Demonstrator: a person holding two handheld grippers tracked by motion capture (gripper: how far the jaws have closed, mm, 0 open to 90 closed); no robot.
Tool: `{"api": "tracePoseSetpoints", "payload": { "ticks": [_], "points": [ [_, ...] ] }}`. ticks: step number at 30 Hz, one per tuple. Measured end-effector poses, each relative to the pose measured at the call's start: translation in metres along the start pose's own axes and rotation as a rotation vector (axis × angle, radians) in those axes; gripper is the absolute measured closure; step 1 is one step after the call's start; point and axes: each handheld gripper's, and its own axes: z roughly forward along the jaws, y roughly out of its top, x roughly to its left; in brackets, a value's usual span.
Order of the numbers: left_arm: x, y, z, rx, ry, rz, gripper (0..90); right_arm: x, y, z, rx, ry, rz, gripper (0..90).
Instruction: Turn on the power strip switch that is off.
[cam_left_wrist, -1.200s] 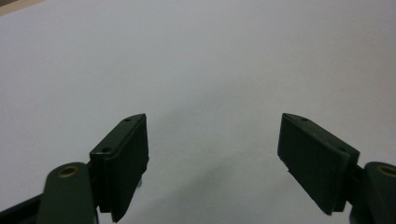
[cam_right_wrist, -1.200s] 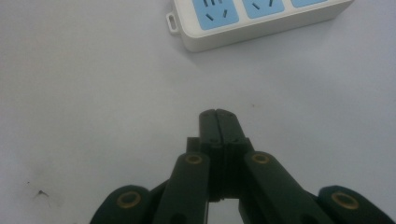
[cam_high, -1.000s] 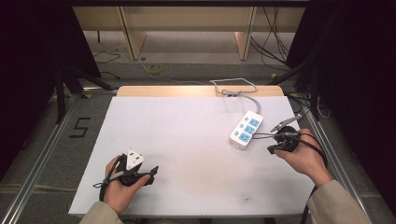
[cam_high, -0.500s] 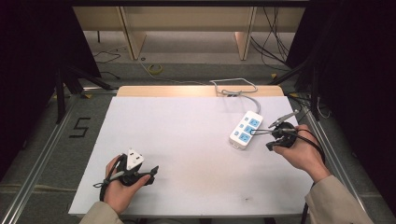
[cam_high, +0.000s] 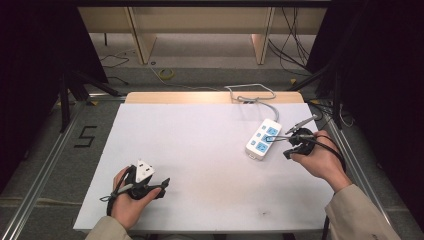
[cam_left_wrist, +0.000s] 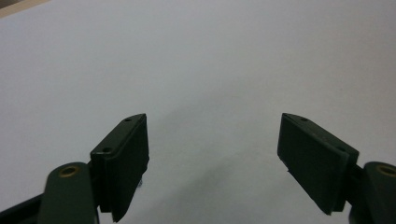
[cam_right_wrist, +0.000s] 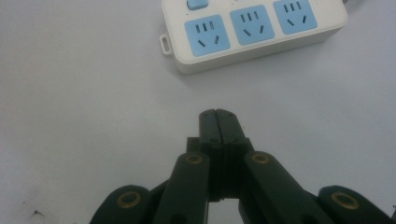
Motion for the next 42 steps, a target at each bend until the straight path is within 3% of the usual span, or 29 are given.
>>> {"api": "tracePoseSetpoints", "payload": {
  "ticks": [42],
  "points": [
    [0.000,0.000,0.000,0.001,-0.001,0.006,24.8,0.002,0.024,0.012,0.012,0.010,-0.007,90.0]
  ]
}}
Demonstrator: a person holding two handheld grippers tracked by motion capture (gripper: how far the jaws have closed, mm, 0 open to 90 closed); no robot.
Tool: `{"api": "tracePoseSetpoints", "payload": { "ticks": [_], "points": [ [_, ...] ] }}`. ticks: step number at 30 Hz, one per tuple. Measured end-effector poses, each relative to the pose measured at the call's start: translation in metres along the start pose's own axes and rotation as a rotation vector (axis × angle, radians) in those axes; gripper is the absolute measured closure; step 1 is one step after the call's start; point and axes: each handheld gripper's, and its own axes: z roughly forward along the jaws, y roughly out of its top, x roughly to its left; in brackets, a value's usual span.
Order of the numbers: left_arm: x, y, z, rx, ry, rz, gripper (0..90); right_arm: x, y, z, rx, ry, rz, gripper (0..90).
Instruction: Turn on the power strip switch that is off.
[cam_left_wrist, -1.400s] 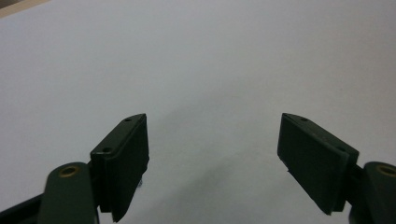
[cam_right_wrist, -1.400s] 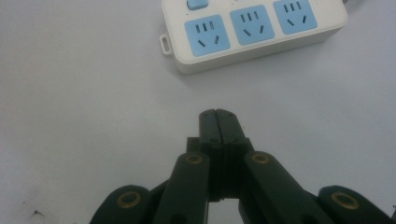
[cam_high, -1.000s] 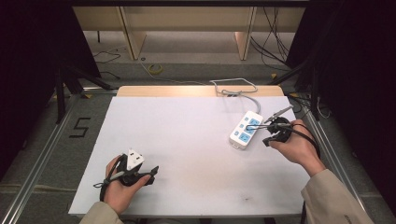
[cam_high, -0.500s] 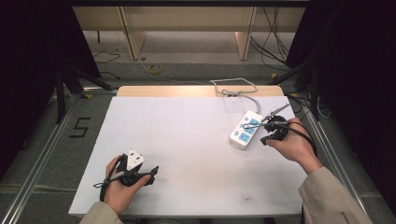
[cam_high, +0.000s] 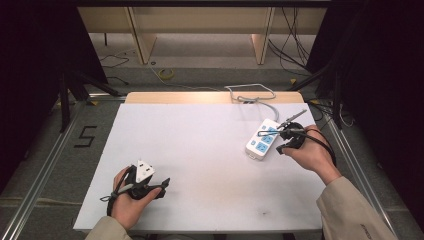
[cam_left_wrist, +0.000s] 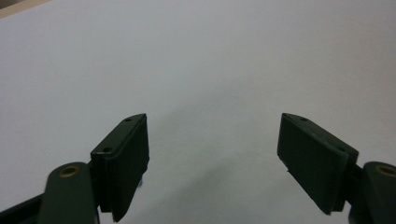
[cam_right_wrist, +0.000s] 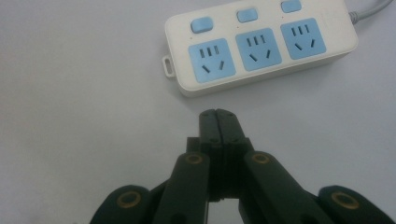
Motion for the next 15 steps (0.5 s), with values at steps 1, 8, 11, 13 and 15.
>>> {"api": "tracePoseSetpoints", "payload": {
  "ticks": [1,8,11,13,15],
  "points": [
    [0.0000,0.0001,0.0001,-0.001,-0.001,-0.002,24.8,-0.0001,0.0006,0.0000,-0.001,-0.001,0.000,90.0],
    [-0.0008,0.0002,-0.0004,-0.002,0.000,-0.003,24.8,0.0001,0.0047,0.0022,0.001,-0.003,-0.003,90.0],
    [-0.0011,-0.0002,-0.0001,0.000,0.000,-0.004,24.8,0.0002,0.0069,0.0031,0.002,-0.002,-0.004,90.0],
    [-0.0008,-0.0001,-0.0004,-0.002,0.000,-0.002,24.8,0.0003,0.0084,0.0035,0.000,-0.004,-0.003,90.0],
    [-0.0007,-0.0001,0.0000,0.000,-0.001,-0.002,24.8,0.0002,0.0098,0.0035,0.001,-0.004,-0.003,90.0]
  ]
}}
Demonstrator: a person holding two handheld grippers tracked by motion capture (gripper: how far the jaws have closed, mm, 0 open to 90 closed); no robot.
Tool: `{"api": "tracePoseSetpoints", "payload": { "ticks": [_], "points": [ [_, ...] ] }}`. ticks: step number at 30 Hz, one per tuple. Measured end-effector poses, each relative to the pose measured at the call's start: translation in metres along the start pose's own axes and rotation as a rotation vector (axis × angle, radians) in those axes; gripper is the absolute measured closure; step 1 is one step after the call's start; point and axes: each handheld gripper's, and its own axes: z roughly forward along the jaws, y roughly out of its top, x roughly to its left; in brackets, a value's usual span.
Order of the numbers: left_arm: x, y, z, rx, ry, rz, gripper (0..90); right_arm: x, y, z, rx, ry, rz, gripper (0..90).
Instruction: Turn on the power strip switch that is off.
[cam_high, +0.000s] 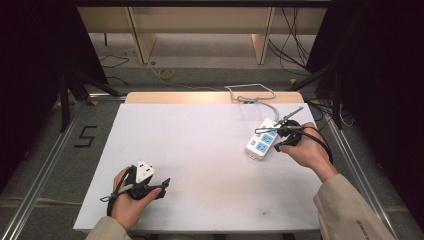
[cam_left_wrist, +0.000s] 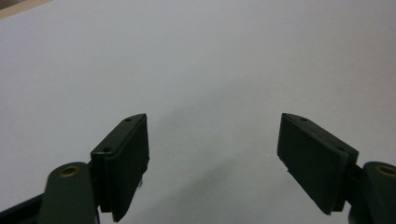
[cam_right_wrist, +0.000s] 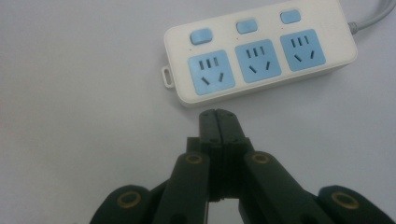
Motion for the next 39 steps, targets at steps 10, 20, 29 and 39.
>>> {"api": "tracePoseSetpoints", "payload": {
  "ticks": [10,20,29,39],
  "points": [
    [0.000,-0.001,0.000,0.001,0.000,-0.004,24.9,-0.002,0.004,0.004,0.007,0.000,0.005,90.0],
    [0.001,0.000,0.000,0.001,0.002,0.000,25.0,0.000,0.008,0.008,0.013,-0.002,-0.002,90.0],
    [0.000,0.000,0.000,0.001,0.002,-0.002,25.1,-0.001,0.012,0.010,0.016,-0.006,-0.001,90.0],
    [0.001,-0.001,0.000,0.001,0.002,-0.002,25.1,-0.002,0.018,0.013,0.019,-0.006,-0.001,90.0]
  ]
}}
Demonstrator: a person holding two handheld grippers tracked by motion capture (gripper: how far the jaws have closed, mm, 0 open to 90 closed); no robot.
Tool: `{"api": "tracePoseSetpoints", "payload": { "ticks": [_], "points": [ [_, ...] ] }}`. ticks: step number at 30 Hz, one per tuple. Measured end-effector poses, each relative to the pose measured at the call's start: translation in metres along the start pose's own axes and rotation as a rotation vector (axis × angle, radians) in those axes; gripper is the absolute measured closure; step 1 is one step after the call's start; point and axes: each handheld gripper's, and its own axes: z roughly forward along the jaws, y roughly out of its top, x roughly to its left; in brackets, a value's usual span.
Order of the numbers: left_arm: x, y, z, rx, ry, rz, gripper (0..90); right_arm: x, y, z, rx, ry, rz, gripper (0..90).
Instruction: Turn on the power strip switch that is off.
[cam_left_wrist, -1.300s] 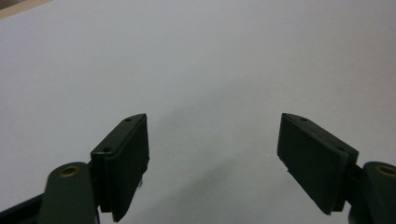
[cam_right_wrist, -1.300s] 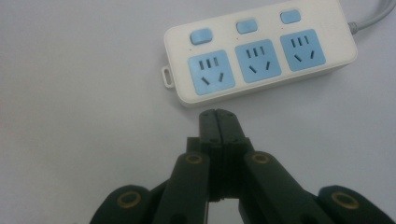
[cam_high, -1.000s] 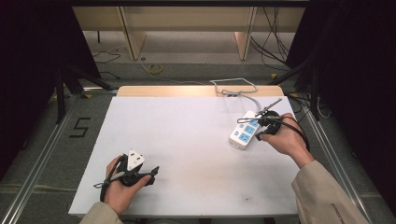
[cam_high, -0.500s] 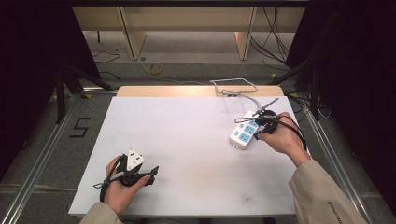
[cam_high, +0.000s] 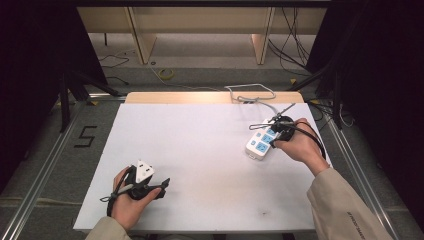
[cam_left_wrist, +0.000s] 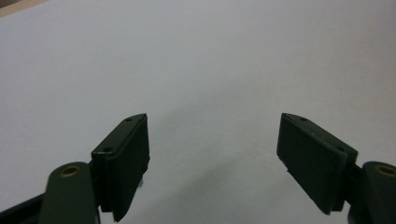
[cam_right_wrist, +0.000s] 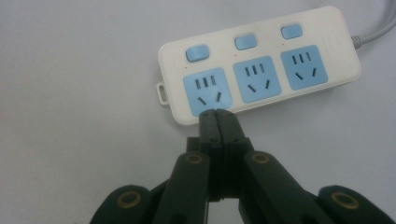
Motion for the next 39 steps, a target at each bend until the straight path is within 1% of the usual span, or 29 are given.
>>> {"api": "tracePoseSetpoints", "payload": {
  "ticks": [15,18,22,39],
  "points": [
    [-0.001,0.000,0.001,-0.001,-0.001,-0.002,25.2,0.000,0.008,0.006,0.005,0.000,0.002,90.0],
    [-0.001,0.000,0.000,0.000,-0.002,-0.002,25.2,0.000,0.010,0.006,0.004,0.000,-0.001,90.0],
    [-0.001,0.000,0.000,0.000,-0.002,-0.002,25.3,-0.001,0.013,0.007,-0.003,0.004,0.007,90.0],
    [-0.001,0.000,0.001,0.003,-0.002,0.004,25.3,-0.002,0.019,0.018,0.008,0.002,0.016,90.0]
  ]
}}
